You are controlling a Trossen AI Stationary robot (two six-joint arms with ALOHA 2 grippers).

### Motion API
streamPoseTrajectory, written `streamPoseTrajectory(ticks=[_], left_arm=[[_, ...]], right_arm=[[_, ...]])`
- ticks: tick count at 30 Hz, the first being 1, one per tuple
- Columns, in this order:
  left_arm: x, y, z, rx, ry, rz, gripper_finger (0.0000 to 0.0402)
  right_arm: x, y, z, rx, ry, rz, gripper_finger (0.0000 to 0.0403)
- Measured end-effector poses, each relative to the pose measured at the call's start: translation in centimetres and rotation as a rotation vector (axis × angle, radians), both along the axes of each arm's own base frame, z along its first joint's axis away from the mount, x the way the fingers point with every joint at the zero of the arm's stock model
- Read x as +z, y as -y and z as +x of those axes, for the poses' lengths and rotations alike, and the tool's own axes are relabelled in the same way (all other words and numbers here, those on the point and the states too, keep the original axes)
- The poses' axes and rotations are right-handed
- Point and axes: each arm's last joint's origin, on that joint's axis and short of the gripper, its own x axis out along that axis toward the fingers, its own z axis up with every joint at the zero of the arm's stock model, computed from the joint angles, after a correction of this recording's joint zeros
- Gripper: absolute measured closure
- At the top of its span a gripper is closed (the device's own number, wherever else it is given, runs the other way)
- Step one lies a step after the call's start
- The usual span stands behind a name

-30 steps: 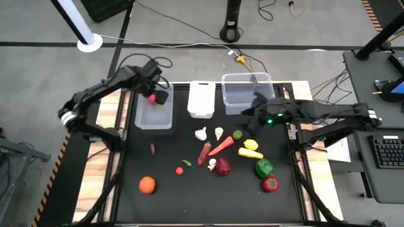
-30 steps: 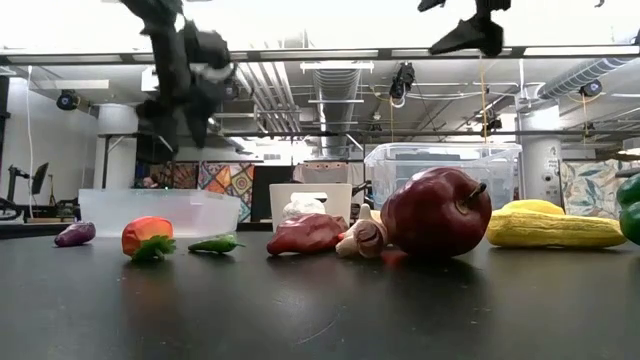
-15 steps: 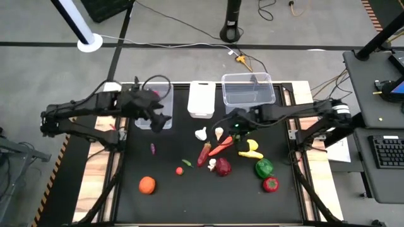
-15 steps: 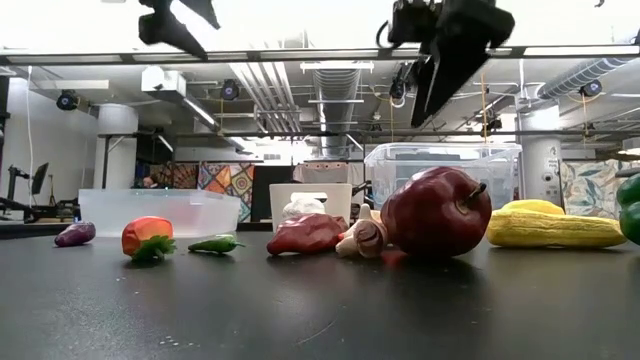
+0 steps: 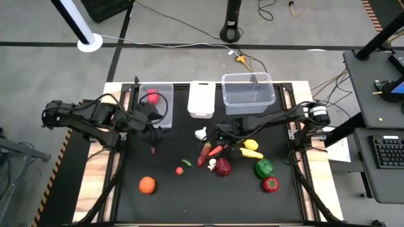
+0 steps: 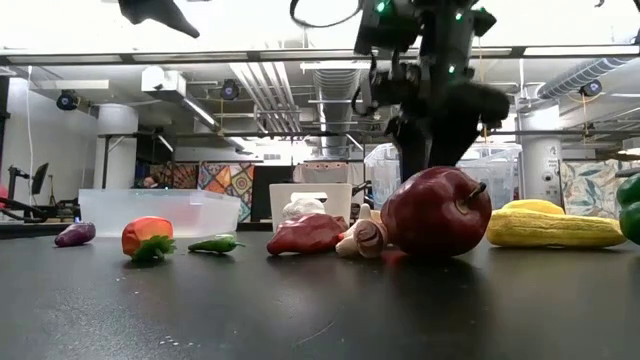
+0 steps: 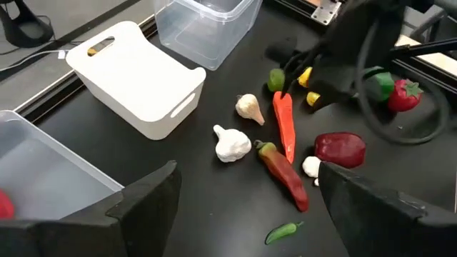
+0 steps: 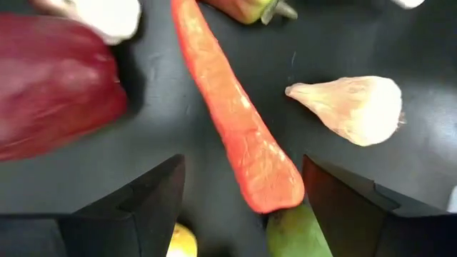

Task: Sort produce into baskets
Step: Put the carrot into the left transparent bin

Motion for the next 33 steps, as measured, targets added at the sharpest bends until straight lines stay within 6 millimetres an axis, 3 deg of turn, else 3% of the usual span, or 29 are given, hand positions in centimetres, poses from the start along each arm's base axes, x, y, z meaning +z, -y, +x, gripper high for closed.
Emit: streamPoseTrajectory(ticks=[10,17,20,25,29,33], left_arm=[[0.2,0.1,-0.4,-0.006,0.015,-0.007,0.0113],[0.7,0.2,-1.3,0.008,0.05,-0.067,0.0118],[1.1,0.2,-2.1,0.009,0.081,-0.09,0.0119],[1.9,-0.1,-3.6,0.02,0.141,-0.122,0.0119],[2.5,-0.5,-4.7,0.063,0.203,-0.105,0.0119],[3.5,-1.0,-5.6,0.136,0.308,-0.073,0.0119]], right_arm=[[-3.7,0.4,1.1,-0.009,-0.078,-0.027,0.017],[-3.5,0.4,1.1,-0.027,-0.073,-0.022,0.0254],[-2.1,0.4,0.7,-0.033,-0.052,-0.019,0.0292],[2.9,0.4,1.2,-0.083,0.105,0.044,0.0292],[7.4,0.8,3.4,-0.13,0.343,0.084,0.0292],[9.9,2.4,6.3,-0.235,0.597,0.135,0.0292]])
